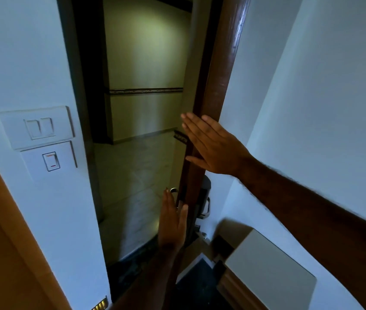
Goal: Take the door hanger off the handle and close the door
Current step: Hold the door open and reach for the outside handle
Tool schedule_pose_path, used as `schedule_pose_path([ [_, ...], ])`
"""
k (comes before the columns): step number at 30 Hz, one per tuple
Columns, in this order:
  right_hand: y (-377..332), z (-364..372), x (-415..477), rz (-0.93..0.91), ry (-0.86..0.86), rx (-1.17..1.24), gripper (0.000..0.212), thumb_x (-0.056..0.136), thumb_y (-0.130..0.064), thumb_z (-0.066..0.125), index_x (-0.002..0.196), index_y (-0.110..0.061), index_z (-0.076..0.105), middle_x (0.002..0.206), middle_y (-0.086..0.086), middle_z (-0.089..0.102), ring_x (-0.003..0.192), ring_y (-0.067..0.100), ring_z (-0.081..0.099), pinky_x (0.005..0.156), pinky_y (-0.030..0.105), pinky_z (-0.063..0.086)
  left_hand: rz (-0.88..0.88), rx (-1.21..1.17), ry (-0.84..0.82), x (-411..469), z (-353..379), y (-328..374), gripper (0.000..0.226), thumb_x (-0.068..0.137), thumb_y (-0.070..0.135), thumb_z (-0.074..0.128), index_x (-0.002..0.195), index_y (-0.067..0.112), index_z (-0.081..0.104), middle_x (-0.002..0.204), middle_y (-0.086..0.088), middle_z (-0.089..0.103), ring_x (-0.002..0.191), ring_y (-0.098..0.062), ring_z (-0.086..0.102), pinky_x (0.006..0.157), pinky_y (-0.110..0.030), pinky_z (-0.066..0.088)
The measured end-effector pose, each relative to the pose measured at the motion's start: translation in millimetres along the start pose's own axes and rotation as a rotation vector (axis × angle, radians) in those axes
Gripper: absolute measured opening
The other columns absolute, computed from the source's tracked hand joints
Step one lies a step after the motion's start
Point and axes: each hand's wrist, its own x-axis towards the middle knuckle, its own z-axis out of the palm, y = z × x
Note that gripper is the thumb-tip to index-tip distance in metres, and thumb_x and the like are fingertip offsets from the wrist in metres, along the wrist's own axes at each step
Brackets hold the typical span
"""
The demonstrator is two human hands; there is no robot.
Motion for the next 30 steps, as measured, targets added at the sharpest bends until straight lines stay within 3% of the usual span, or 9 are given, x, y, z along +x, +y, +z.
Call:
schedule_pose_path([
  [5,17.7,-5.8,-31.5,-0.011,-0.002,-0.039,0.083,0.109,-0.059,0.030,0.160,0.006,0.026,0.168,0.023,0.030,0.156,0.036,0.029,0.128,0.048,0.022,-0.150,0.120,-0.079,4.9,-4.9,-30.1,0.099,0.100,0.058,0.059,0.168,0.025,-0.005,0.177,0.000,-0.001,0.163,-0.021,0.004,0.132,-0.046,0.016],
  [8,26.8,-7.4,-49.7,-0.008,-0.006,-0.067,0.080,0.109,-0.059,0.032,0.159,0.003,0.031,0.166,0.022,0.034,0.155,0.035,0.032,0.127,0.047,0.020,-0.250,0.075,-0.292,11.5,2.1,-40.9,0.094,0.096,0.033,0.076,0.165,0.004,0.019,0.170,-0.021,0.025,0.158,-0.041,0.026,0.125,-0.046,0.028],
  [11,34.2,-9.1,-62.5,-0.001,0.001,-0.084,0.079,0.108,-0.058,0.034,0.159,0.002,0.034,0.165,0.020,0.037,0.154,0.034,0.035,0.127,0.046,0.019,-0.389,-0.051,-0.572,10.7,7.7,-43.9,0.085,0.088,0.020,0.085,0.158,0.024,0.038,0.157,-0.003,0.049,0.149,-0.031,0.047,0.120,-0.038,0.043],
  [13,38.0,-8.6,-68.5,0.001,0.005,-0.097,0.079,0.107,-0.058,0.035,0.159,0.001,0.035,0.165,0.020,0.038,0.153,0.034,0.036,0.127,0.046,0.018,-0.349,-0.063,-0.654,12.1,14.1,-43.7,0.073,0.087,0.015,0.084,0.148,0.034,0.049,0.147,0.005,0.060,0.139,-0.020,0.059,0.112,-0.033,0.052],
  [16,41.7,-7.9,-74.7,-0.002,0.008,-0.102,0.078,0.107,-0.058,0.035,0.159,0.001,0.035,0.164,0.020,0.039,0.153,0.034,0.037,0.128,0.045,0.015,-0.291,0.066,-0.667,14.5,20.5,-35.8,0.051,0.092,0.021,0.079,0.139,0.032,0.060,0.137,0.004,0.069,0.126,-0.014,0.067,0.111,-0.038,0.053],
  [20,44.8,-4.5,-80.4,0.004,0.023,-0.104,0.079,0.107,-0.058,0.035,0.159,0.002,0.034,0.165,0.020,0.038,0.153,0.034,0.036,0.129,0.045,0.011,-0.268,0.300,-0.664,23.3,22.9,-29.9,0.012,0.102,0.027,0.066,0.112,0.034,0.068,0.126,-0.005,0.074,0.120,-0.024,0.070,0.108,-0.036,0.053],
  [24,46.5,-0.9,-84.2,0.009,0.019,-0.089,0.080,0.108,-0.058,0.033,0.160,0.002,0.030,0.166,0.020,0.035,0.155,0.034,0.031,0.130,0.046,0.008,-0.193,0.457,-0.578,32.2,19.8,-44.2,0.030,0.111,0.016,0.049,0.129,0.002,0.067,0.112,-0.012,0.073,0.105,-0.026,0.071,0.095,-0.029,0.058],
  [26,47.5,0.8,-86.5,0.004,0.018,-0.081,0.080,0.108,-0.058,0.033,0.161,0.002,0.029,0.167,0.020,0.034,0.156,0.034,0.029,0.130,0.046,0.006,-0.199,0.496,-0.497,40.7,14.3,-45.9,0.028,0.111,0.020,0.051,0.122,0.004,0.071,0.114,-0.017,0.074,0.103,-0.030,0.072,0.082,-0.026,0.057],
  [30,49.1,3.1,-90.6,0.015,0.038,-0.058,0.079,0.108,-0.058,0.033,0.160,0.002,0.031,0.167,0.020,0.035,0.156,0.033,0.027,0.131,0.045,0.004,-0.230,0.504,-0.468,64.6,12.8,-38.4,0.025,0.111,0.021,0.048,0.101,0.027,0.070,0.103,0.002,0.070,0.083,-0.008,0.065,0.064,-0.012,0.046],
])
